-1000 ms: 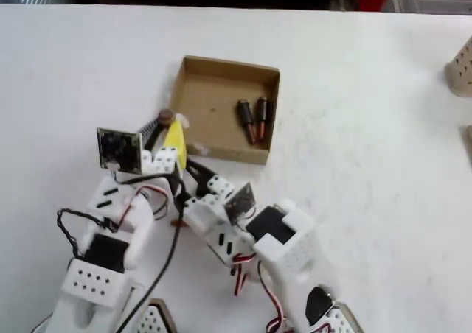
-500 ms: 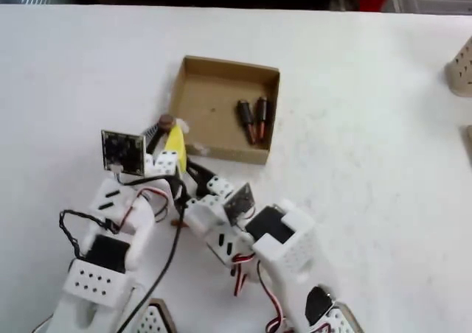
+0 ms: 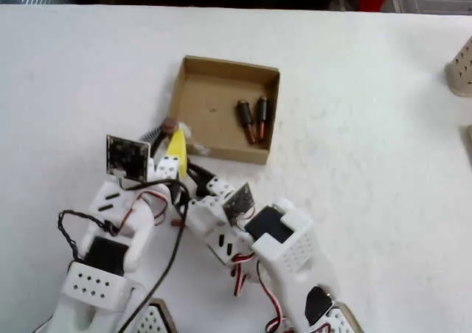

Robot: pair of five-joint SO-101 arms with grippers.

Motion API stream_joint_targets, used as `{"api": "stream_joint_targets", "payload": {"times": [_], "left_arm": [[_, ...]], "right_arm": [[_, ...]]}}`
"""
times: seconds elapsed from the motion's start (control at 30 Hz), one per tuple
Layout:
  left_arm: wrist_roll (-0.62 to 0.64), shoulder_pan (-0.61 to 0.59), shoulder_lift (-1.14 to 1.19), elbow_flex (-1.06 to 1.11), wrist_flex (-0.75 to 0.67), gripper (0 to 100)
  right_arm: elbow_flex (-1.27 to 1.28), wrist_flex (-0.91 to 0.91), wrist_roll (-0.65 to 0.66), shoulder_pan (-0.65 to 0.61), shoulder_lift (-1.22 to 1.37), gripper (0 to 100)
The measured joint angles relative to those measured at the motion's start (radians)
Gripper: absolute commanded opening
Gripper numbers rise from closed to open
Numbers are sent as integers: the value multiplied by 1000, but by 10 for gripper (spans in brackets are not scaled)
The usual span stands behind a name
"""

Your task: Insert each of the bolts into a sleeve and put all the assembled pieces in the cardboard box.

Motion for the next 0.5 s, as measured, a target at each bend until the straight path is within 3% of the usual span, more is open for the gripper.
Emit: {"api": "stream_joint_targets", "payload": {"times": [0.5], "left_arm": [[-3,2,31,-61,21,24]], "right_arm": [[-2,0,0,0,-2,17]]}}
